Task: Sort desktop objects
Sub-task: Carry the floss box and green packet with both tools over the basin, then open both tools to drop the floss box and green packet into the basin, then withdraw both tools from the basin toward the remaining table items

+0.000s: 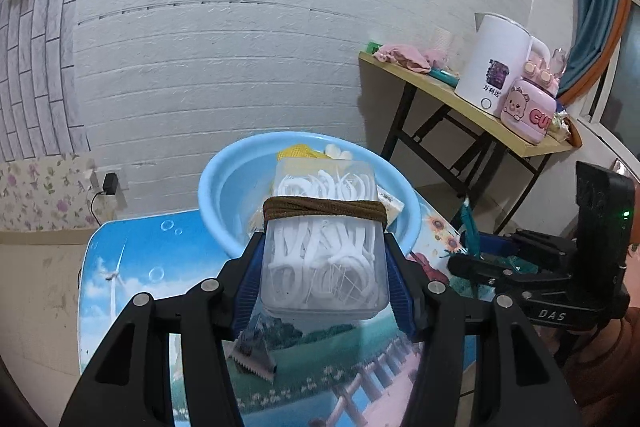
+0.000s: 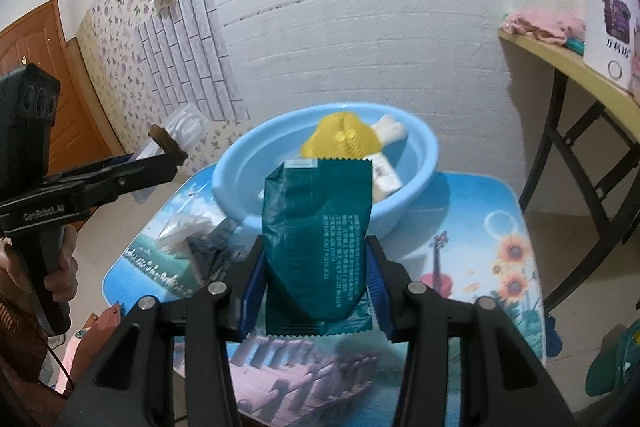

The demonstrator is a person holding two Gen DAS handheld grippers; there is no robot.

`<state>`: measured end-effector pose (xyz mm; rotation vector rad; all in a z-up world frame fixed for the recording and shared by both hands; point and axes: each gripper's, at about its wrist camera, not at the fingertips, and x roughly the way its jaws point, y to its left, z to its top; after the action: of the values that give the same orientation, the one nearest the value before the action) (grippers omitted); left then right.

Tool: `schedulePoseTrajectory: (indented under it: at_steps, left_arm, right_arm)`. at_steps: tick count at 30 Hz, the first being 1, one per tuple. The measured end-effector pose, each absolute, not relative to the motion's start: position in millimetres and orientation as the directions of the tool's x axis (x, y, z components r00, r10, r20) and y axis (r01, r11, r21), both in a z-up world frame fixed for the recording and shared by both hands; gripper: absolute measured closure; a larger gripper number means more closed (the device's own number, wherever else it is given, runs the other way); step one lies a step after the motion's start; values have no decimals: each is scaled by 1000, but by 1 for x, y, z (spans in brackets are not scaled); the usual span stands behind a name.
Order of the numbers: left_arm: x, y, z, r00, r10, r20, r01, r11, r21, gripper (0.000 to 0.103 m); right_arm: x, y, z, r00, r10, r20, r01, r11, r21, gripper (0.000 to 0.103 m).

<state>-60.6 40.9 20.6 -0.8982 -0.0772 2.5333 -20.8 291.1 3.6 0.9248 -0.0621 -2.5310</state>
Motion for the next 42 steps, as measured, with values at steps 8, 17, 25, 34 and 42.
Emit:
schedulePoseTrajectory:
  at_steps: [8, 17, 25, 34, 42]
  left_arm:
    - [-94, 59, 9, -652, 440, -617, -420, -888, -189, 48]
    - [-132, 68, -9, -627, 422, -654, -418, -891, -174, 47]
    - [-142, 62, -8, -636, 435, -638, -435, -884, -168, 16]
    - [-134, 51, -11, -611, 440, -659, -499, -860, -111, 13]
    - [-113, 16, -15, -582, 452, -676, -533, -840, -103, 10]
  right_arm:
    - [-45, 296, 5, -694, -423, -582, 379, -903, 205, 58]
    - [-78, 282, -6, -673, -429, -602, 397, -897, 194, 58]
    - [-105, 266, -4, -677, -419, -606, 401, -899, 174, 57]
    - [-99, 263, -5, -670, -413, -616, 379, -905, 195, 30]
    - [-56, 250, -2, -692, -398, -603, 340, -916, 214, 30]
